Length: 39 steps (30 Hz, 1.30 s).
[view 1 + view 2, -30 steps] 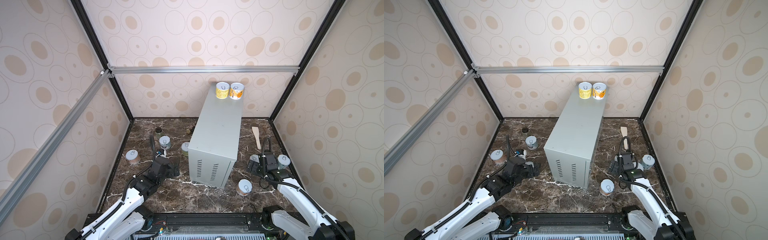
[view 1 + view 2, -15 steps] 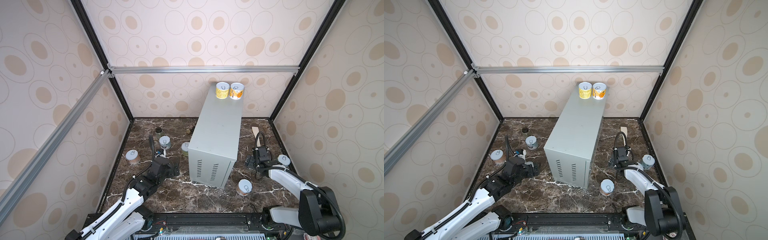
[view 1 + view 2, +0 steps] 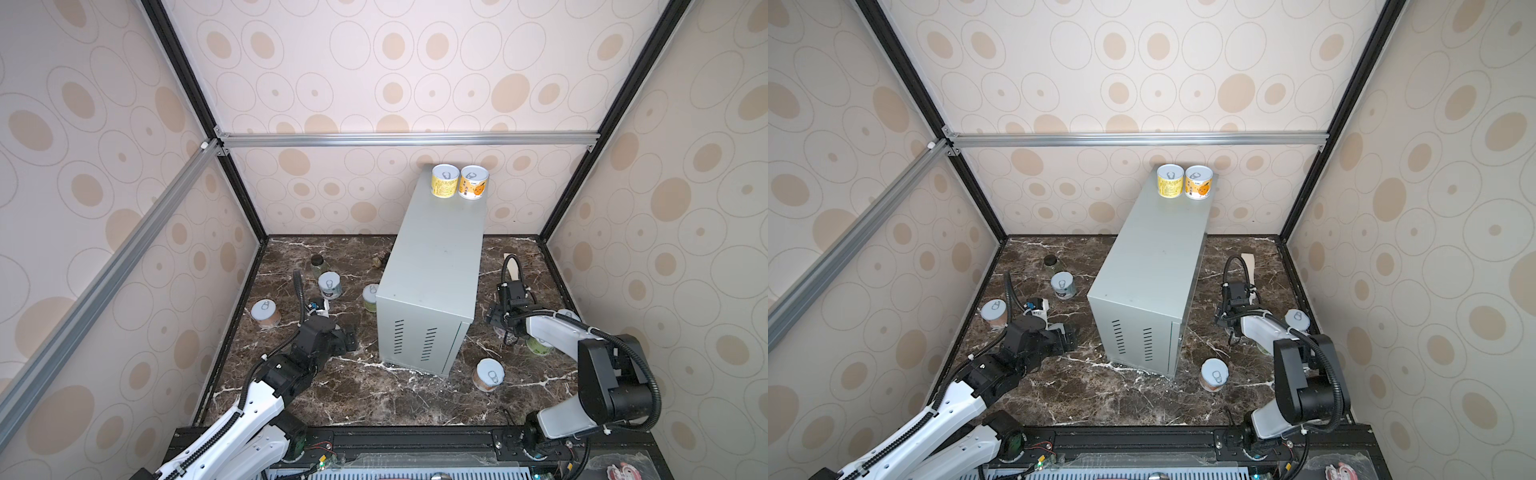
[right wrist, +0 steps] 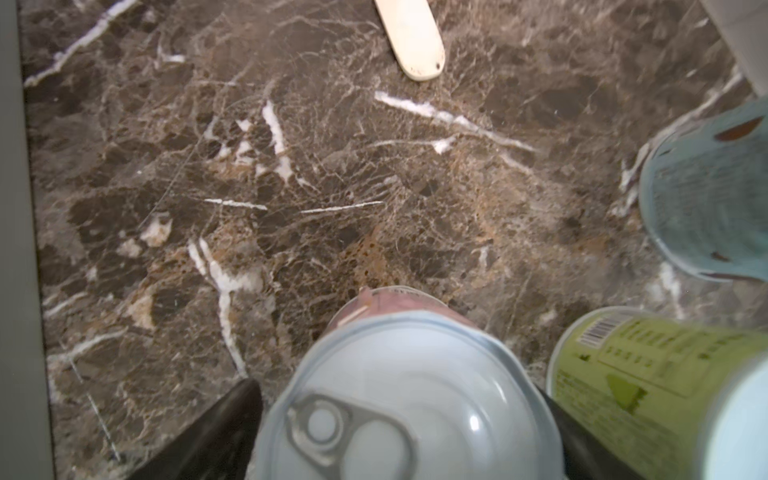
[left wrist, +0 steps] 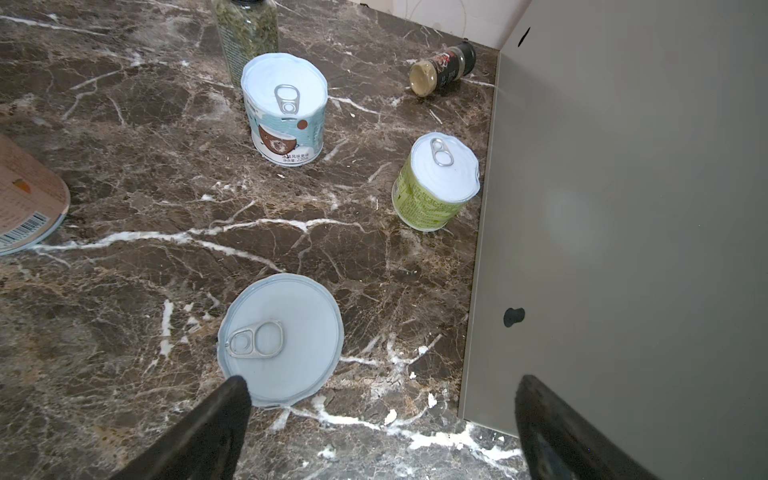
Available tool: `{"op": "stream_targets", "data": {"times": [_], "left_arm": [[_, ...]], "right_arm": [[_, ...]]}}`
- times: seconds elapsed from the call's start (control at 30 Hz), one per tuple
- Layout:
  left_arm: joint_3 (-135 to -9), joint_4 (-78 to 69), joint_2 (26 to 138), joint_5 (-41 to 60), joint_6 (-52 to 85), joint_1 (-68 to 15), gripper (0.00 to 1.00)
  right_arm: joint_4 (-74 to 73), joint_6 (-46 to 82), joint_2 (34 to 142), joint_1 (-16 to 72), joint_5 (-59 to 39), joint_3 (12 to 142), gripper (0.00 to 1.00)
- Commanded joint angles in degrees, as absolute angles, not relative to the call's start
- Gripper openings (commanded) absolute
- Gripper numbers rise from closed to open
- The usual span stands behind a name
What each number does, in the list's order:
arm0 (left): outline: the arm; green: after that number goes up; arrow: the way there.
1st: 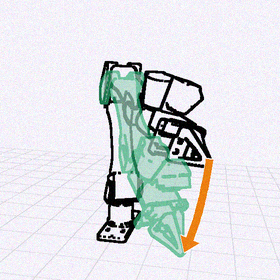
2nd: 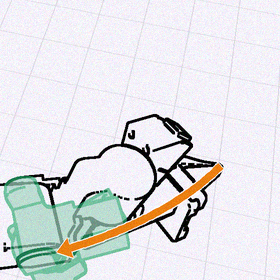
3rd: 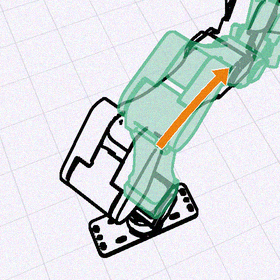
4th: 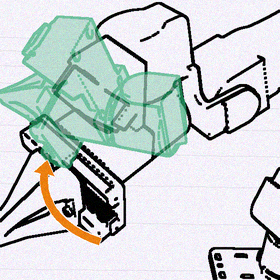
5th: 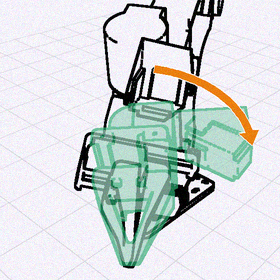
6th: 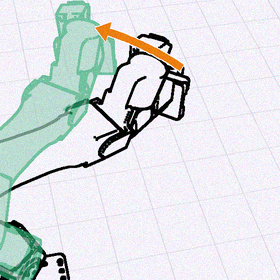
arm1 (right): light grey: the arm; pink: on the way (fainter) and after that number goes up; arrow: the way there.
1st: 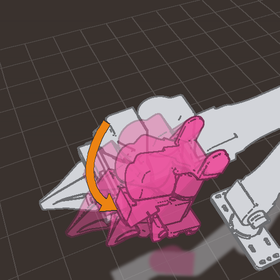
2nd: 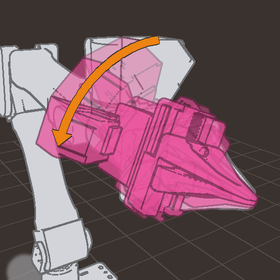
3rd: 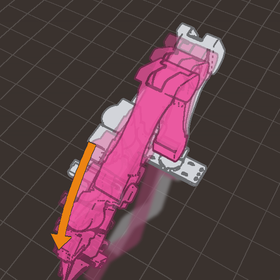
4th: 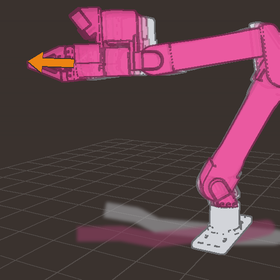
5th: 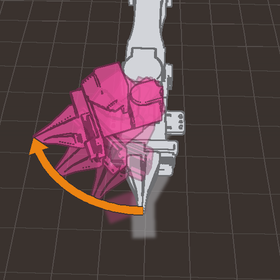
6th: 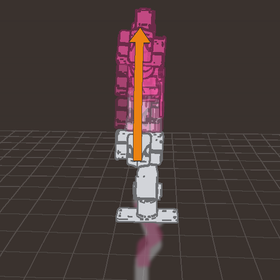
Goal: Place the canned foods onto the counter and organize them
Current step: 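Lower the right gripper onto a white-lidded can while the left gripper hovers over cans, then close the right gripper on the pink-labelled can and lift it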
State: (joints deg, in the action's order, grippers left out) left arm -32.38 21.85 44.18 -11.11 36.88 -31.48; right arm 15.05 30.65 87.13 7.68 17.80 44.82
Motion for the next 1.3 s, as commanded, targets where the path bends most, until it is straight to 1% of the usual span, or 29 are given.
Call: {"op": "stream_targets", "data": {"times": [0.0,0.17,0.27,0.33,0.6,0.87,1.07,1.27], "left_arm": [[-32.39,21.73,44.03,-12.04,38.07,-31.11,0.99],[-32.24,21.34,44.03,-11.46,37.88,-31.10,0.99],[-32.24,21.29,43.71,-11.42,38.03,-31.11,0.99],[-32.09,21.36,43.03,-11.40,38.18,-31.06,0.99],[-31.55,20.92,40.79,-11.20,38.49,-31.20,0.99],[-31.41,20.39,40.78,-10.31,38.23,-31.20,0.99],[-31.53,20.16,40.79,-9.21,37.88,-31.20,0.99],[-31.44,20.08,39.91,-8.87,37.87,-31.20,0.99]], "right_arm": [[15.28,31.38,87.55,7.69,17.26,46.07,0.86],[15.98,31.01,86.39,7.68,17.11,45.73,0.71],[16.52,30.45,84.68,7.76,17.11,45.36,0.67],[17.32,29.57,83.66,7.73,17.06,45.65,0.63],[21.04,27.35,78.51,7.74,17.82,45.68,0.56],[26.68,26.63,73.09,7.82,15.59,47.82,0.50],[33.50,25.34,68.52,7.87,12.42,52.58,0.50],[42.21,23.67,65.98,7.90,10.21,60.46,0.47]]}}
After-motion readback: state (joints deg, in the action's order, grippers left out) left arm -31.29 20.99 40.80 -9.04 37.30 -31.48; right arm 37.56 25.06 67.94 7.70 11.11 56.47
